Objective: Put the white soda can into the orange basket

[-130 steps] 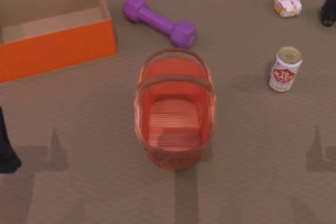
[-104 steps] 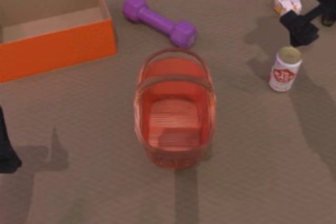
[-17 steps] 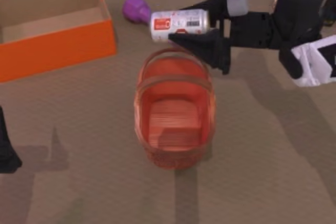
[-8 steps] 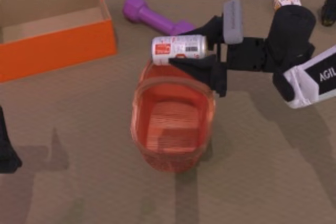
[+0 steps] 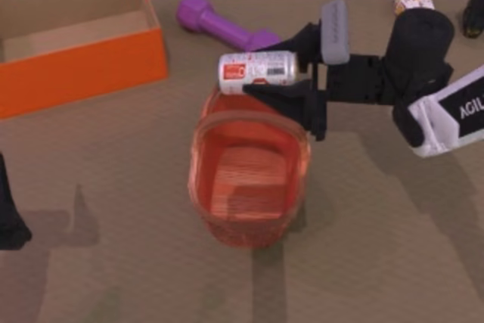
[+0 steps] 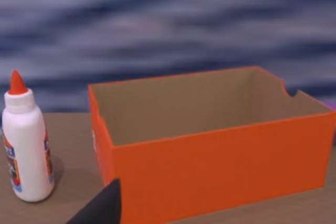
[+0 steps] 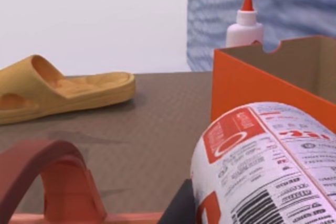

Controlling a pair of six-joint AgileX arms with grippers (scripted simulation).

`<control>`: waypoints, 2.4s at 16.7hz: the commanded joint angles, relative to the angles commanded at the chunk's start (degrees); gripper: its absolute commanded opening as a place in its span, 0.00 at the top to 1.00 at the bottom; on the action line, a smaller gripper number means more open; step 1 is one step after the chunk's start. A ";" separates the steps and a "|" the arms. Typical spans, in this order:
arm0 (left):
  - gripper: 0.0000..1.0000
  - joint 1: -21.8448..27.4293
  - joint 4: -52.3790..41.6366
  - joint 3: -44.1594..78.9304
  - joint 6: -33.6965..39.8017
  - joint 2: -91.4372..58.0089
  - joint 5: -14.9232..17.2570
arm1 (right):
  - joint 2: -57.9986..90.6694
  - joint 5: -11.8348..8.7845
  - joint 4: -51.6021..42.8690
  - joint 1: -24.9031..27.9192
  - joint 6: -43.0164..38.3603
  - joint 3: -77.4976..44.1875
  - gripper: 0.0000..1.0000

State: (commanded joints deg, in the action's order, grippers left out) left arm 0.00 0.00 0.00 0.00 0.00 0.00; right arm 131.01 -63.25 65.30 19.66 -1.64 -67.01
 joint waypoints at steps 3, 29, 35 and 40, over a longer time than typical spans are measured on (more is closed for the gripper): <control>0.00 0.00 0.00 0.00 0.00 0.00 0.00 | 0.00 0.00 0.00 0.00 0.00 0.00 0.17; 0.00 17.31 -38.19 44.10 -24.23 -48.15 3.39 | -42.43 22.57 -24.76 -7.28 2.35 29.01 0.00; 0.00 27.71 -61.50 76.37 -41.81 -81.97 3.47 | -77.02 39.34 -42.57 -12.40 2.41 47.17 0.00; 0.00 34.84 -76.52 101.99 -55.13 -106.83 2.51 | -105.47 52.01 -55.30 -16.00 2.16 58.91 0.00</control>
State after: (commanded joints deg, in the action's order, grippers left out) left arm 34.84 -76.52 101.99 -55.13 -106.83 2.51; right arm 25.54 -11.24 10.00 3.65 0.52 -8.10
